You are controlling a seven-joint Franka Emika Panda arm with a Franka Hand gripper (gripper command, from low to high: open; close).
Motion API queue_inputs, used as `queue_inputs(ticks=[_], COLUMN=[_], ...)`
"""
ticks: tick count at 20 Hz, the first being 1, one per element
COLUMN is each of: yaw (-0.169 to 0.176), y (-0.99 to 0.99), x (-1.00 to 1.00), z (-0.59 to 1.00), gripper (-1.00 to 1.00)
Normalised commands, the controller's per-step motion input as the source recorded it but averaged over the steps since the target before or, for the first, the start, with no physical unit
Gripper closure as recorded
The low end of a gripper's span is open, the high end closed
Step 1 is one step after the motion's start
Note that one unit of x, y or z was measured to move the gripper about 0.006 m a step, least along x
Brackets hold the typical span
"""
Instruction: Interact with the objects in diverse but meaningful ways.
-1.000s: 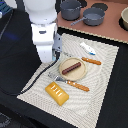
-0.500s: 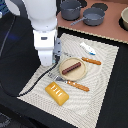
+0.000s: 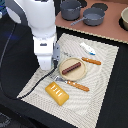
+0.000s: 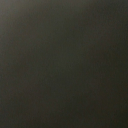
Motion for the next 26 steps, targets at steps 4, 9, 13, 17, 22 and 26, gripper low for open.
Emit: queue_inputs(ticks=[4,9,13,17,22,26], yaw=[0.020,0.016,0.003,-0.004,-0.085,-0.187], y=[0.09,0.10,0.13,0.16,0.07,0.00], x=[0.00,0.00,0.21,0.79,0.86,0.70], z=[0.75,0.84,0.79,0.65,0.50,0.35], gripper=[-1.00,-1.00,-1.00,-1.00,-1.00,-1.00])
